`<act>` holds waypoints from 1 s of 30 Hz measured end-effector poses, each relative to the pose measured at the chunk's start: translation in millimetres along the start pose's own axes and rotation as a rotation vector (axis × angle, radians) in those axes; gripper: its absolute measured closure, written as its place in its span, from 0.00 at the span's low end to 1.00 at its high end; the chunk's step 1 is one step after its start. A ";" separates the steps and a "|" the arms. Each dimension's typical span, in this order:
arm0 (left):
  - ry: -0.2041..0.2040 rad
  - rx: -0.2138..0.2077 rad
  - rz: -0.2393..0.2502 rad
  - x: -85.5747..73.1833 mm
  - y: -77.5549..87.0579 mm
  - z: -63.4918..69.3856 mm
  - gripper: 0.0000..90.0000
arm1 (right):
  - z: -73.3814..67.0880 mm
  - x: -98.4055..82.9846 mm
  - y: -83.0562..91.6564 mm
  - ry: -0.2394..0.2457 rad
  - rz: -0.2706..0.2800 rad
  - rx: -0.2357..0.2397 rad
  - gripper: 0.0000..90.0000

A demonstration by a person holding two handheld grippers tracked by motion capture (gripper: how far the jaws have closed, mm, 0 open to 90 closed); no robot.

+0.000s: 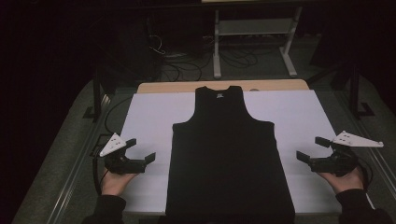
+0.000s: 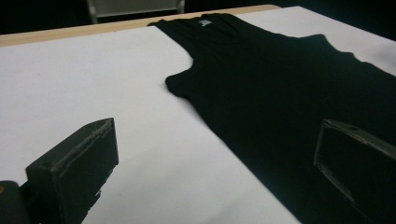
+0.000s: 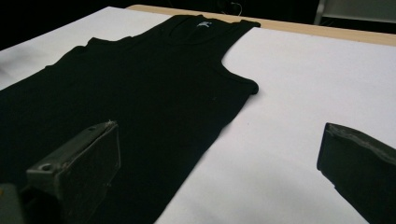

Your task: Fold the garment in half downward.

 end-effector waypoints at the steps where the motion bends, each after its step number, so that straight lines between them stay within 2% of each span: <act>1: 0.001 -0.003 0.001 0.3 0.0 0.6 0.00 | 0.0 0.0 0.0 0.000 0.000 0.000 0.00; 10: 0.006 -0.007 0.014 2.7 1.1 1.1 0.00 | 0.2 0.5 0.6 -0.003 0.003 0.004 0.00; 23: -0.024 -0.005 -0.015 6.9 -4.5 2.2 0.00 | 1.1 5.5 -1.8 0.014 0.002 0.014 0.00; 27: -0.014 -0.004 -0.015 9.7 -4.8 1.0 0.00 | 3.0 8.4 -1.0 0.003 0.014 0.019 0.00; 30: -0.045 0.006 -0.042 12.5 -5.2 -1.6 0.00 | 5.0 12.2 -2.3 0.010 0.018 0.020 0.00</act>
Point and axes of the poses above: each handheld gripper's, and its own axes: y roughly backward along the jaws, x roughly out of its top, z roughly to its right, the point moved 4 cm from there along -y, roughly forward along the jaws, and after that the axes turned 4 degrees about z, right-handed, at the moved point
